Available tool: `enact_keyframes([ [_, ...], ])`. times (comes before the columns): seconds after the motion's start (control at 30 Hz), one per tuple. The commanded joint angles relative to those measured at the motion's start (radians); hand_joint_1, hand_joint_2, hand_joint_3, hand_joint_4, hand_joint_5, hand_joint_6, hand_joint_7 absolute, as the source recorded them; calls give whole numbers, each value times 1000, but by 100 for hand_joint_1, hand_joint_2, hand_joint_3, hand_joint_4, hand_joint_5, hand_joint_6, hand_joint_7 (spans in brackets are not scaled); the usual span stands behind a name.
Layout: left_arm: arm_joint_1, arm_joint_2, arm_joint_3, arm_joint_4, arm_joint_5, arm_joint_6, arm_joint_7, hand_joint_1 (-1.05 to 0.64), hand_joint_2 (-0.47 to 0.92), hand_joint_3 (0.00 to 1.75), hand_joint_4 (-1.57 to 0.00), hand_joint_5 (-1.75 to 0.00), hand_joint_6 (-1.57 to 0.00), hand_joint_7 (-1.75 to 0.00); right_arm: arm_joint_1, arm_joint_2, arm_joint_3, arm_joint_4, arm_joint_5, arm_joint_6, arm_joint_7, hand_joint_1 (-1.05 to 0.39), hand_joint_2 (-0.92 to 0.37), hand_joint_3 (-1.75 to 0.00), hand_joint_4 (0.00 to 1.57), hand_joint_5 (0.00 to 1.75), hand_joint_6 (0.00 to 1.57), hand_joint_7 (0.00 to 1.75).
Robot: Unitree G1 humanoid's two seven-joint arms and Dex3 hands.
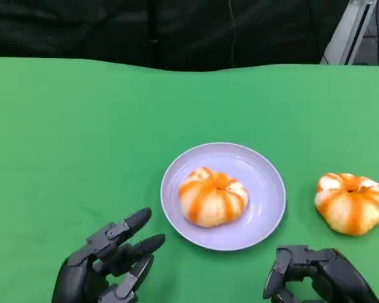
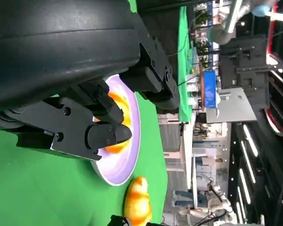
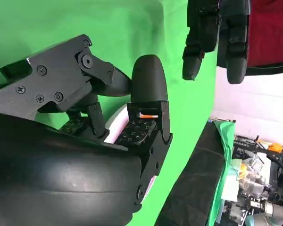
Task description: Grasp the bread from the table and place it into the plate.
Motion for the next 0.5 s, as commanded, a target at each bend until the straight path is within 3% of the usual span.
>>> enact_keyframes([
  [0.03,-19,23,4,56,49,-88,22,-6,90,53,-102,-67,-109,-35,5,-13,-11,1,20,4,8,-11,-64,-93,83,146,85,117],
  [0.1,-25,24,3,72,57,-107,26,-8,89,55,-96,-95,-114,-47,5,-12,-11,2,22,3,9,-11,-64,-92,83,146,85,117],
  [0.13,-27,25,3,78,58,-112,28,-8,89,55,-95,-99,-114,-48,5,-12,-11,2,22,3,10,-11,-65,-92,83,146,85,117],
  [0.37,-35,29,-3,93,57,-125,24,-8,88,56,-93,-105,-114,-53,6,-13,-11,3,19,-1,8,-11,-65,-91,83,146,85,117],
  [0.4,-36,31,-7,92,56,-122,20,-11,77,74,-86,-137,-97,-95,7,-14,-11,3,17,-4,7,-10,-65,-91,83,146,85,117],
  [0.43,-37,32,-10,91,56,-121,17,-12,70,87,-83,-150,-88,-116,8,-15,-11,3,15,-6,6,-10,-65,-91,83,146,85,117],
  [0.5,-37,35,-14,90,55,-120,18,-13,64,97,-80,-160,-80,-134,8,-15,-11,3,14,-7,5,-10,-65,-91,83,146,85,117],
])
